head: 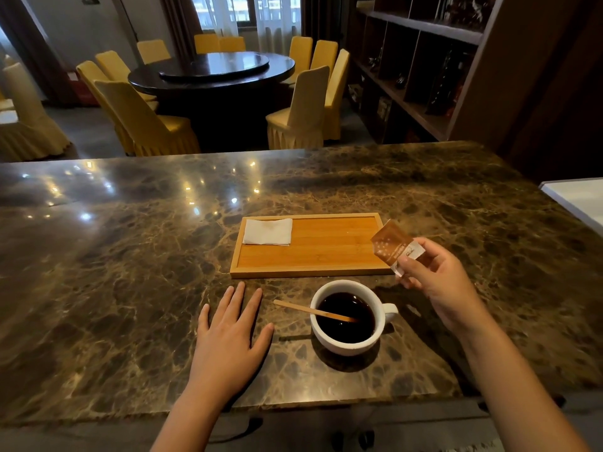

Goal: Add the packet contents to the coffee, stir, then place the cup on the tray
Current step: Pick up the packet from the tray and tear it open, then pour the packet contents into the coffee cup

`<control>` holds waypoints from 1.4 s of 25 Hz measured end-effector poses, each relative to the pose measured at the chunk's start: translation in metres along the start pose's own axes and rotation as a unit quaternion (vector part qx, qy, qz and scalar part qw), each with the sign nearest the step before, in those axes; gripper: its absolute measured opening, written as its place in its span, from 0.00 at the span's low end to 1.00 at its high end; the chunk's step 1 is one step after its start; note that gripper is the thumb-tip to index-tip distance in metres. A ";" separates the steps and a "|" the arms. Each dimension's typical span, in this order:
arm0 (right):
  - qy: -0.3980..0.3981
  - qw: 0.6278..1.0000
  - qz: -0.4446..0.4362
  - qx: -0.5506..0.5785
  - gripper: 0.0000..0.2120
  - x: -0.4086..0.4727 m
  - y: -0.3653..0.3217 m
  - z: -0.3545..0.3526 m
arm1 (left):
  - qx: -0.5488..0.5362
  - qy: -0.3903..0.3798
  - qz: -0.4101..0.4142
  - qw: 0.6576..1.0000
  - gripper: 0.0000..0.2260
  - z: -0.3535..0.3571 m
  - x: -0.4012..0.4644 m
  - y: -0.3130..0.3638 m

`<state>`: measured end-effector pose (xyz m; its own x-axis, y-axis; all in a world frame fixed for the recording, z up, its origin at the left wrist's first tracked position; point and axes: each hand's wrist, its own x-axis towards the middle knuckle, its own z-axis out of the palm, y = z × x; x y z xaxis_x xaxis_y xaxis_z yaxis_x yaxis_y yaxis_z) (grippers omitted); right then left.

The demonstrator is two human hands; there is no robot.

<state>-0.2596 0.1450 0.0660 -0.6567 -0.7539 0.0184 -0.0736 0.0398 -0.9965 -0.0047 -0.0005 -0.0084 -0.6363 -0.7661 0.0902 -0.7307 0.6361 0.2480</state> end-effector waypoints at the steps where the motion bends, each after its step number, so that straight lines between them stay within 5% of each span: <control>1: -0.011 1.000 -0.016 -0.022 0.07 -0.003 -0.001 0.000 | 0.001 0.000 0.001 1.000 0.31 0.000 0.000 0.000; 12: -0.134 0.920 -0.150 -0.337 0.06 -0.011 -0.017 0.000 | -0.003 -0.002 0.005 1.000 0.32 0.000 0.001 0.000; 35: -0.111 0.920 -0.177 -0.330 0.04 -0.009 -0.008 -0.002 | -0.003 -0.004 0.005 1.000 0.31 0.000 0.001 -0.001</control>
<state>-0.2549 0.1525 0.0744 -0.3392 -0.9089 0.2427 -0.7419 0.0998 -0.6631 -0.0047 -0.0018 -0.0087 -0.6449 -0.7595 0.0847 -0.7235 0.6425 0.2527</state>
